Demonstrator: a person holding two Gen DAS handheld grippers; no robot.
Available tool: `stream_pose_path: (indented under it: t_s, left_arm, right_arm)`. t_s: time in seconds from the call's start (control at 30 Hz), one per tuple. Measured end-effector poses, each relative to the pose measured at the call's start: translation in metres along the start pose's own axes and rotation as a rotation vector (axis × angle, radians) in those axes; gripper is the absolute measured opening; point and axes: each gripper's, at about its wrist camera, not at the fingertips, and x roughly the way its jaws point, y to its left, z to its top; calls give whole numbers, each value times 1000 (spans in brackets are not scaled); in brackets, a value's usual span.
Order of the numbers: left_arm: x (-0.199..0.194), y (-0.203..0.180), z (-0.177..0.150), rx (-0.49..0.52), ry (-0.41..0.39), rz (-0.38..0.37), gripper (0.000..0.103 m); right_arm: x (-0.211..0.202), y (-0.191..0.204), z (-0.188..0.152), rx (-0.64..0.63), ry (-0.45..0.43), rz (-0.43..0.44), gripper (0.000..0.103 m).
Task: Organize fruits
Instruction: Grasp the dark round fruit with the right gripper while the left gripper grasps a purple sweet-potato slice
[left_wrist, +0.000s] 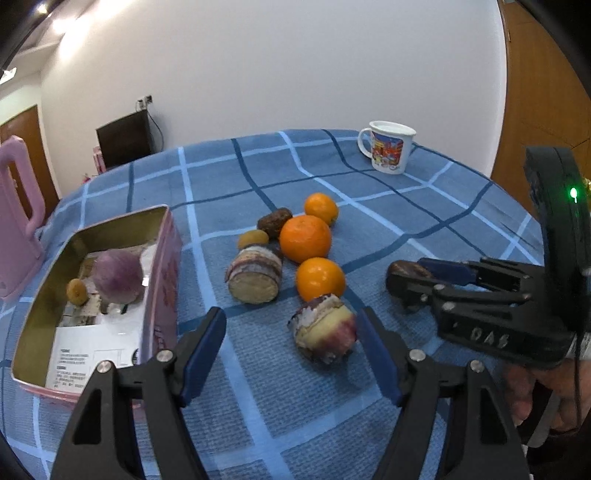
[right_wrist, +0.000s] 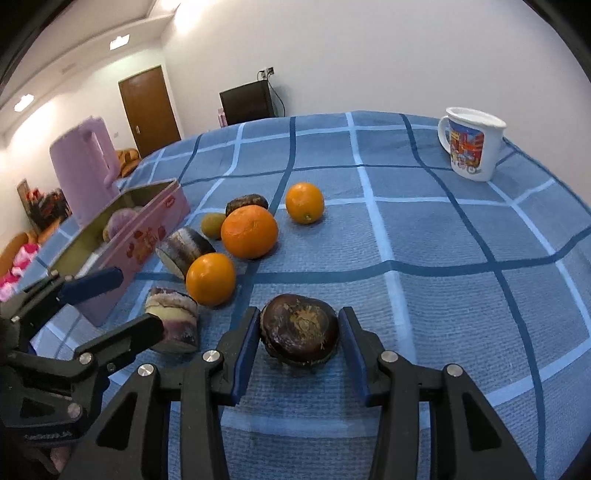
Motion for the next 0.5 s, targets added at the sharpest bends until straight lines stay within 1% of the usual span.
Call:
stream_pose_path:
  t_s: [0.1,0.2,0.3,0.33,0.37,0.4,0.5]
  left_arm:
    - [0,-11,-2,58,-2,22,74]
    - [2,-18,-2,95,13,33,74]
    - [11,-13,0,73,60,20,75]
    - [14,-10,1,60,76,7,76]
    - [17,-7,2,40,92,-14,75]
    - [19,-5,3,32,99,-21,73]
    - [23,-4,2,20,118,-32,54]
  right_arm:
    - [-1,-7,0,40,-7,35,45]
    - [-2,-4,0,32,-15,37,45]
    - [-3,-2,-1,19,-22,33,45]
    - [-2,-1,0,16,-20,33,45]
    - [-2,-1,0,13,-18,34,45]
    - [-1,-1,0,11,-16,34,45]
    - [0,1,0,0,-6,33,45]
